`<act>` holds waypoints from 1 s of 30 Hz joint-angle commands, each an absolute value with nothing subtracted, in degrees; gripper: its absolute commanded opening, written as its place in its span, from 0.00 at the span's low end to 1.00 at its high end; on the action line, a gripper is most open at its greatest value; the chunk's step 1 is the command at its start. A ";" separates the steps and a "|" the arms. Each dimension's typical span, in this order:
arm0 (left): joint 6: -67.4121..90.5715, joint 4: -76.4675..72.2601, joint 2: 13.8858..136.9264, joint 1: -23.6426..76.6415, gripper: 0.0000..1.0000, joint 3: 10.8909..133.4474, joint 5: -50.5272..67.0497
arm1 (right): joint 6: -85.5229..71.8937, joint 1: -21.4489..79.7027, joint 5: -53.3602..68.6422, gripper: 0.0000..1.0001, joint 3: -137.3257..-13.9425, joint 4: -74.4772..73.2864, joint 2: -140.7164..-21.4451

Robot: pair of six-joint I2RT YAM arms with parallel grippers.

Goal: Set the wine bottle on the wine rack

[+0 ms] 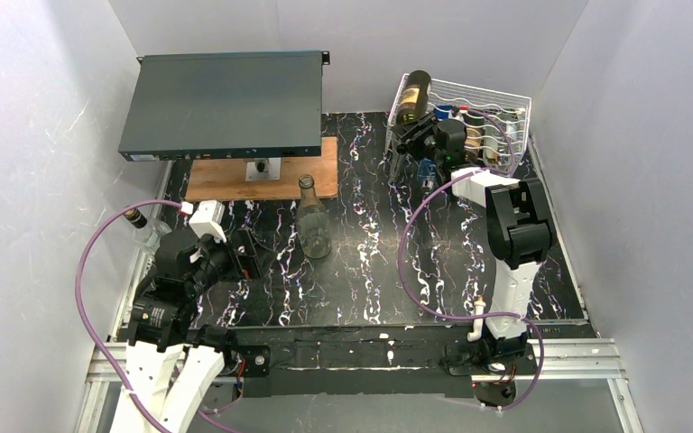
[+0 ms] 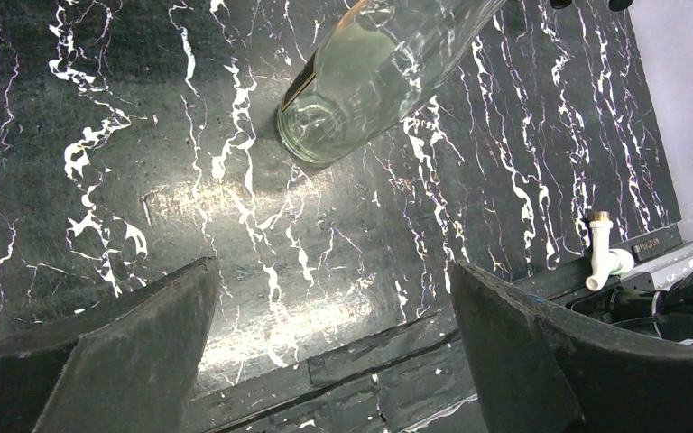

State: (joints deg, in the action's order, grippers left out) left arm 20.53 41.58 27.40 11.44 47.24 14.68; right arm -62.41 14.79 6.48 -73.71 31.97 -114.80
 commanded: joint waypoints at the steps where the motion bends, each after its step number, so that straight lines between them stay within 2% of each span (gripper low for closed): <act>1: 19.96 41.40 26.90 11.51 0.99 46.85 14.35 | -60.45 15.32 7.59 0.63 -77.29 40.13 -113.35; 3: 19.95 41.40 26.82 11.51 0.99 46.90 14.35 | -59.67 15.47 7.39 0.72 -77.26 38.62 -112.98; 6: 19.95 41.40 26.81 11.53 0.99 46.90 14.33 | -59.03 15.56 7.36 0.80 -76.81 36.49 -112.31; 12: 19.95 41.40 26.81 11.52 0.99 46.90 14.37 | -58.52 15.63 8.09 0.89 -72.12 35.49 -108.72; 20: 19.95 41.40 27.04 11.51 0.99 46.93 14.59 | -54.35 15.92 10.84 0.95 -60.50 33.26 -98.78; 24: 19.87 41.38 27.12 11.51 0.99 46.93 14.82 | -48.16 17.28 12.11 0.98 -52.61 27.95 -89.89; 30: 19.78 41.31 27.41 11.52 0.99 47.02 15.27 | -35.29 24.61 14.20 0.98 -47.13 17.10 -80.37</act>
